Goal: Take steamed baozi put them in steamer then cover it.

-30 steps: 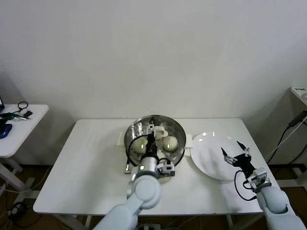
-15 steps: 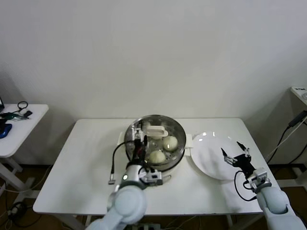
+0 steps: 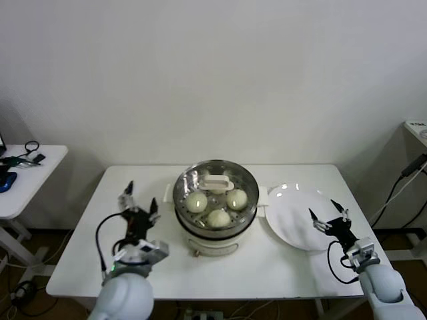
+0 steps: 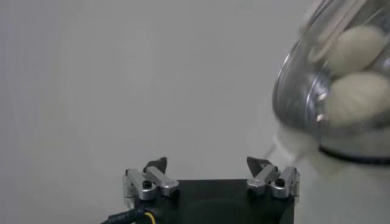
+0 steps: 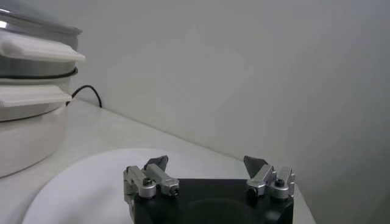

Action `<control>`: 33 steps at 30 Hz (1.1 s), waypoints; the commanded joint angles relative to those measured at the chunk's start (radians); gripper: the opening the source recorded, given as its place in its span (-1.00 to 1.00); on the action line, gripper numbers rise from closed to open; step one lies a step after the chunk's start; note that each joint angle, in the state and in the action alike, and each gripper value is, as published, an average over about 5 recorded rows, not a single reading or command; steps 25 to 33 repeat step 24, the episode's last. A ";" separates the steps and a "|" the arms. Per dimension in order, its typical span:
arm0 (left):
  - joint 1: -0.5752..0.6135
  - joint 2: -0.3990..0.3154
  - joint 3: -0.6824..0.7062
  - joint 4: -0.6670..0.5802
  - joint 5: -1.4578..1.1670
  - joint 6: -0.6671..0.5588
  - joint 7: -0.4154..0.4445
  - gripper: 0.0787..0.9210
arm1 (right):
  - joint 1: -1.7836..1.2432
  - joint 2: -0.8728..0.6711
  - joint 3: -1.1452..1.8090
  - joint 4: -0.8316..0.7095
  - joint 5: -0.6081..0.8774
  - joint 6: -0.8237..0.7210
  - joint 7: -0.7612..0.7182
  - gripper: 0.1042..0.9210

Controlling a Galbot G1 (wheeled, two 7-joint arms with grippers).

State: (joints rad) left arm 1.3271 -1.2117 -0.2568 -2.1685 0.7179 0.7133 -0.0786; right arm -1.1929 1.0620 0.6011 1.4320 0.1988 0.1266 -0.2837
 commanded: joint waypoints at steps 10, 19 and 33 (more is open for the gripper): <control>0.279 -0.162 -0.444 0.212 -0.812 -0.794 -0.140 0.77 | -0.057 0.019 0.029 0.074 0.053 0.008 -0.018 0.76; 0.291 -0.160 -0.432 0.227 -0.820 -0.826 -0.112 0.77 | -0.061 0.027 0.040 0.078 0.063 0.005 -0.015 0.76; 0.287 -0.158 -0.435 0.227 -0.819 -0.824 -0.095 0.77 | -0.063 0.035 0.042 0.077 0.066 0.003 -0.013 0.76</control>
